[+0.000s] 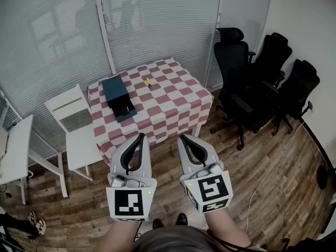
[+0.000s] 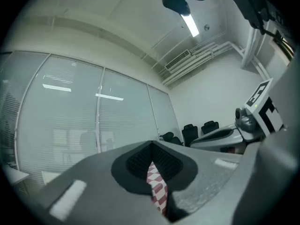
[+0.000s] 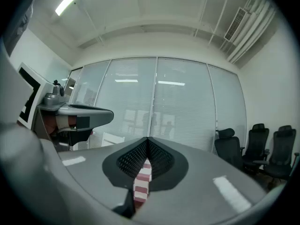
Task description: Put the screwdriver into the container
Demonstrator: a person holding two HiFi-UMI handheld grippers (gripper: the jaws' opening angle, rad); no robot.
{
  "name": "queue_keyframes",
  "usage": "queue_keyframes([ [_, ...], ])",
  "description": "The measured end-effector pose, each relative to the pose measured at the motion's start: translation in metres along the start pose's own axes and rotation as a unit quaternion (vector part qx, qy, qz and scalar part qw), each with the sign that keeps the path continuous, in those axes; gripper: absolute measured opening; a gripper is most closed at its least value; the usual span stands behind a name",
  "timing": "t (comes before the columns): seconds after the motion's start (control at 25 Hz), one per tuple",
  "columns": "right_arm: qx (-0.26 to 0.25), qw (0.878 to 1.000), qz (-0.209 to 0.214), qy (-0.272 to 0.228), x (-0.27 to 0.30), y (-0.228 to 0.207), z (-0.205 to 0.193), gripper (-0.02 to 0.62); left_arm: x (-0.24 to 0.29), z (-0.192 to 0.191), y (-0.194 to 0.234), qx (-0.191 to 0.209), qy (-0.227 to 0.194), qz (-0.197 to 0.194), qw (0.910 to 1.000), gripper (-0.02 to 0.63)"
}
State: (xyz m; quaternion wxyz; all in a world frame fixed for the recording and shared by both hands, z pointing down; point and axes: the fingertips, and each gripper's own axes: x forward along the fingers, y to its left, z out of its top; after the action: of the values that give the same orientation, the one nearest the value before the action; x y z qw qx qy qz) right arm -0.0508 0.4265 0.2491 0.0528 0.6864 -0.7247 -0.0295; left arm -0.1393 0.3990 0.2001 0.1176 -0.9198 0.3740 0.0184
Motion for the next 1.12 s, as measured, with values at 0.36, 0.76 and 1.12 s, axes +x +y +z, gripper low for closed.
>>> queue_keyframes([
  [0.36,0.01,1.0,0.007,-0.005,-0.008,-0.017,-0.007,0.023,0.008,0.0,-0.02,0.0,0.001,0.001,1.0,0.0],
  [0.76,0.028,0.999,0.031,-0.003,-0.014,-0.048,-0.026,0.025,0.022,-0.008,-0.048,0.013,0.017,0.02,0.9996,0.0],
  [1.12,0.048,0.998,0.041,0.014,0.029,-0.064,-0.045,0.025,0.058,-0.035,-0.032,0.008,0.042,0.023,0.9988,0.0],
])
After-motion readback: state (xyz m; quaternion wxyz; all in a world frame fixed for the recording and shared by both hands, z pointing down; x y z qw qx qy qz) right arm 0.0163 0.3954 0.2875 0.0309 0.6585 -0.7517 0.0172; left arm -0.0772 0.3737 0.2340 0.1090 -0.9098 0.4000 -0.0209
